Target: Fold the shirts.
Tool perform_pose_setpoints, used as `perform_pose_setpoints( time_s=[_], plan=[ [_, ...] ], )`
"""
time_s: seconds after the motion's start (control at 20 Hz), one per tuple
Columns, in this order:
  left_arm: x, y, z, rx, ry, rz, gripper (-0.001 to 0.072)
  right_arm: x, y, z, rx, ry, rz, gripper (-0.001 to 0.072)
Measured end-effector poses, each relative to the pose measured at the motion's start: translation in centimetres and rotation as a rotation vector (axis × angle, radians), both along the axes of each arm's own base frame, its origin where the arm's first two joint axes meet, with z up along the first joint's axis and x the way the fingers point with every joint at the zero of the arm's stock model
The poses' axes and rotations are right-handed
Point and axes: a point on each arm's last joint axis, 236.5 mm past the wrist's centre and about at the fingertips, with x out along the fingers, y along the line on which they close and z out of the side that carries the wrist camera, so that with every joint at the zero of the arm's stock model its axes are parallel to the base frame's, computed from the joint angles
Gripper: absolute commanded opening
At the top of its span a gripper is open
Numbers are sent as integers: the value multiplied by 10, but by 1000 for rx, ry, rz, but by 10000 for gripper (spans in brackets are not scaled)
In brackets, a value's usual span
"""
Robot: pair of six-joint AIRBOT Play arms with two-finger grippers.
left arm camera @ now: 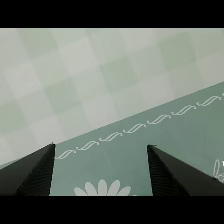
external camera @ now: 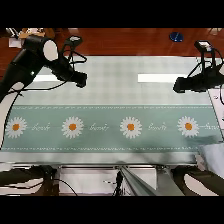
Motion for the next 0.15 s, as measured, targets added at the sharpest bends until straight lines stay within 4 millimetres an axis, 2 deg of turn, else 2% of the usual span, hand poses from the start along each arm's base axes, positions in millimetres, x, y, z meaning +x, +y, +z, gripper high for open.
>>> perform_pose_setpoints(
  time_s=[0.15],
  plan=[
    [0,0,0,0,0,0,711,0,0,0,0,0,0,602]
  ],
)
